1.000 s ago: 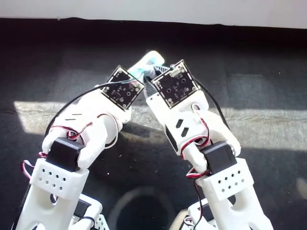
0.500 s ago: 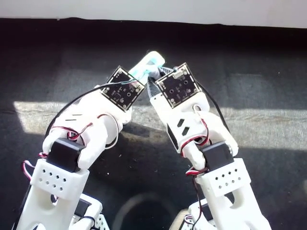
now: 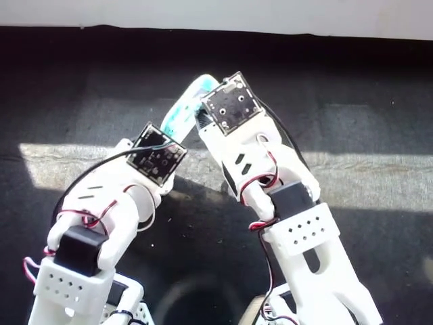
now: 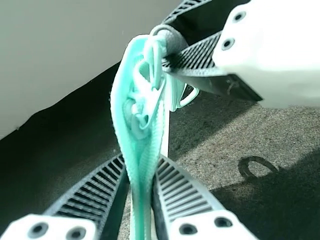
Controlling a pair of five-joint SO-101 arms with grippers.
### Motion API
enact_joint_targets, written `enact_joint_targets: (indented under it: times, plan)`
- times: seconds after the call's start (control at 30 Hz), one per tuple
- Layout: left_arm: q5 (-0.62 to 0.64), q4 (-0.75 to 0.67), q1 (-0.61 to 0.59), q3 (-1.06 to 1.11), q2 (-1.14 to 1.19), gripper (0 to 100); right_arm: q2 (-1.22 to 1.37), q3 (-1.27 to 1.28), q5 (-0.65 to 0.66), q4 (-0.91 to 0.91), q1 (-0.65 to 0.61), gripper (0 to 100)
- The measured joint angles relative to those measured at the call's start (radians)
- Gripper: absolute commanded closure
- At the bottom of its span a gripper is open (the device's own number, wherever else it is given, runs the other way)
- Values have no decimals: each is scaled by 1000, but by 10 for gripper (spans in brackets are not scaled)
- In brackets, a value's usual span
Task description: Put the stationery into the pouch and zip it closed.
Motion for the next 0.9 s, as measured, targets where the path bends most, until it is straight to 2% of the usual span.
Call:
enact_joint_targets:
  times: [0.17, 0.9]
  plan:
    - [0, 0, -40, 25, -41, 990, 14, -8, 0, -2, 0, 992]
    - [0, -2, -43, 26, -48, 990, 37, -6, 0, -64, 25, 992]
